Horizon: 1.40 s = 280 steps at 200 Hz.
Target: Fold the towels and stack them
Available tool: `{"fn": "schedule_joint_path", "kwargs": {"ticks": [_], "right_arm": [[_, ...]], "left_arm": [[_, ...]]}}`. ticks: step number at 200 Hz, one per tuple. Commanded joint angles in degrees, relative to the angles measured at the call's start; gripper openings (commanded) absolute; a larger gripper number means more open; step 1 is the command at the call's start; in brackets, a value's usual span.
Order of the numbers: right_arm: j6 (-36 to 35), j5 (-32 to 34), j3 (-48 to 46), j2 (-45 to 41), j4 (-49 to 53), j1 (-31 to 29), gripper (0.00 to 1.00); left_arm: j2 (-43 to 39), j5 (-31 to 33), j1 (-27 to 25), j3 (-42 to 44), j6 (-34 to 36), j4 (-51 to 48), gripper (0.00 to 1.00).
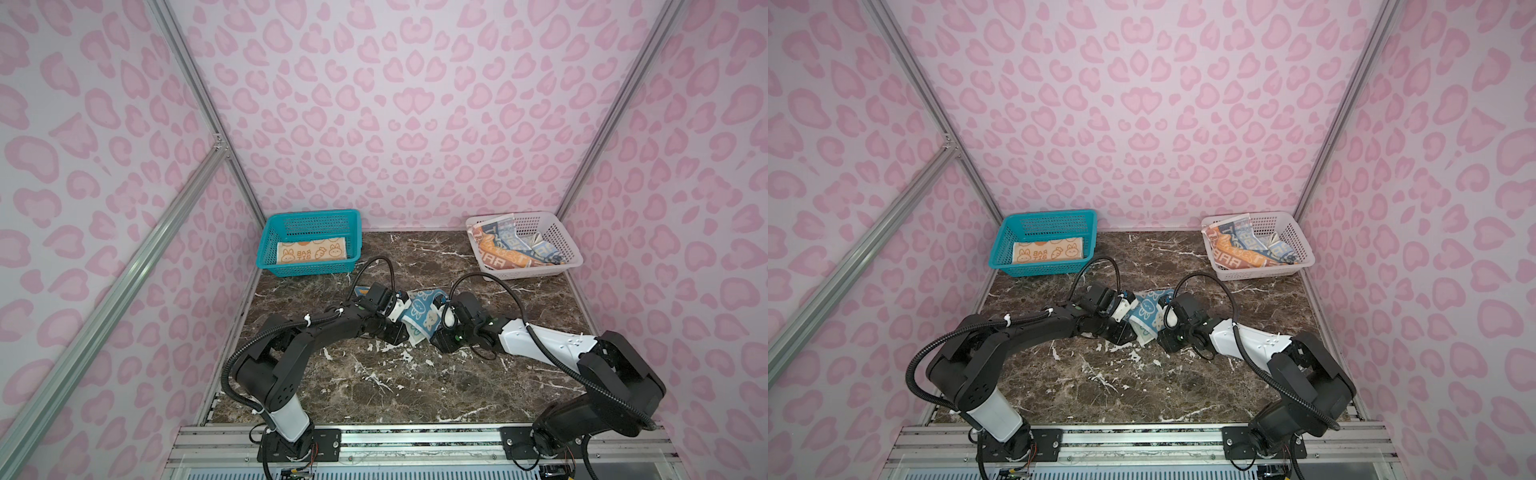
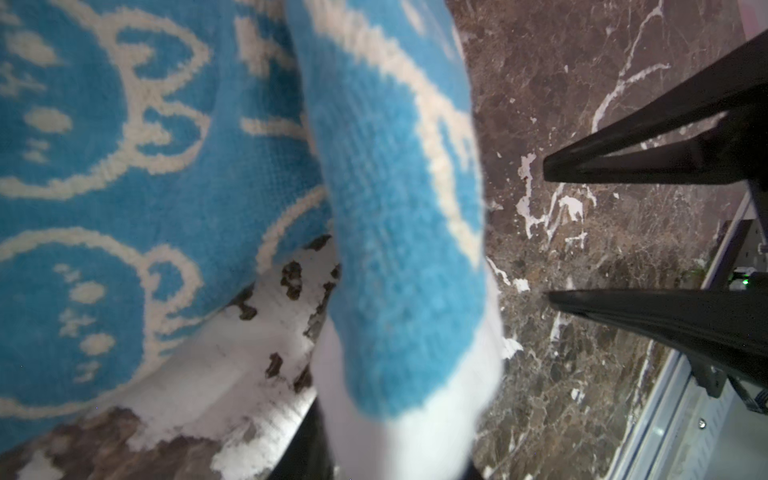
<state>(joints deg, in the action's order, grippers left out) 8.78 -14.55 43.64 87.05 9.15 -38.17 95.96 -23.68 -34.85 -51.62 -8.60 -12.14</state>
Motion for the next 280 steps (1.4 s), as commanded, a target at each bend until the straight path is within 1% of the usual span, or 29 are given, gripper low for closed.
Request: {"fn": "schedule_joint_path", "kwargs": {"ticks": [1,14,17,44,64,87,99,122,134,167,182,198,215,239,254,280], "right_arm": [[-3.1,2.8,0.1,1.9,-4.8,-1.7,0.64],[-4.9,4.6,1.0,3.7,-4.4,-3.3,0.65],[-5.2,5.2,1.2,4.2,-4.3,-3.7,0.65],[-5.2,10.5,3.2,7.9,-3.5,-5.4,0.66],[-3.3,13.9,3.9,8.8,-4.2,-5.5,0.63],[-2.7,15.4,3.7,8.8,-5.4,-5.4,0.58],[-3.2,15.3,4.4,9.6,-4.5,-5.4,0.53],[-4.2,14.6,6.4,12.0,-1.7,-5.4,0.37],[-4.4,14.1,6.7,12.5,-1.2,-5.4,0.36],[-3.7,14.3,7.0,13.5,-1.4,-5.4,0.45],[-3.6,14.4,7.5,14.3,-1.0,-5.4,0.45],[-3.5,14.3,8.0,15.3,-0.2,-5.2,0.39],[-3.3,13.4,8.2,15.2,0.0,-4.9,0.28],[-2.5,11.7,8.0,12.8,-0.3,-4.2,0.15],[-1.3,9.6,8.5,11.4,0.1,-3.0,0.11],[-0.2,6.3,9.9,9.7,1.2,-1.3,0.11]], "left_arm": [[-1.7,-1.3,0.0,1.6,-3.4,3.0,0.35],[-2.4,-1.1,0.0,2.2,-4.0,2.9,0.35],[-2.5,-1.1,0.1,2.3,-4.1,2.8,0.4],[-4.4,-0.2,0.1,3.5,-5.3,1.9,0.49],[-6.5,1.5,0.4,5.2,-6.3,2.0,0.54],[-8.6,2.2,1.6,7.2,-7.8,3.1,0.58],[-9.2,2.2,2.4,7.9,-8.3,3.8,0.59],[-9.0,1.5,3.3,7.7,-8.3,4.0,0.59],[-8.7,1.1,3.3,7.3,-8.3,4.1,0.59],[-7.5,0.4,3.3,7.2,-8.6,4.7,0.59],[-7.6,0.3,3.3,7.3,-8.7,4.8,0.59],[-7.8,0.6,3.3,7.5,-8.7,4.7,0.59],[-7.9,1.0,3.4,7.4,-8.6,4.7,0.59],[-7.8,0.9,3.5,7.3,-8.8,5.1,0.6],[-7.3,0.0,3.5,7.1,-8.8,5.3,0.59],[-6.8,-0.9,3.5,7.0,-8.8,5.9,0.59]]}}
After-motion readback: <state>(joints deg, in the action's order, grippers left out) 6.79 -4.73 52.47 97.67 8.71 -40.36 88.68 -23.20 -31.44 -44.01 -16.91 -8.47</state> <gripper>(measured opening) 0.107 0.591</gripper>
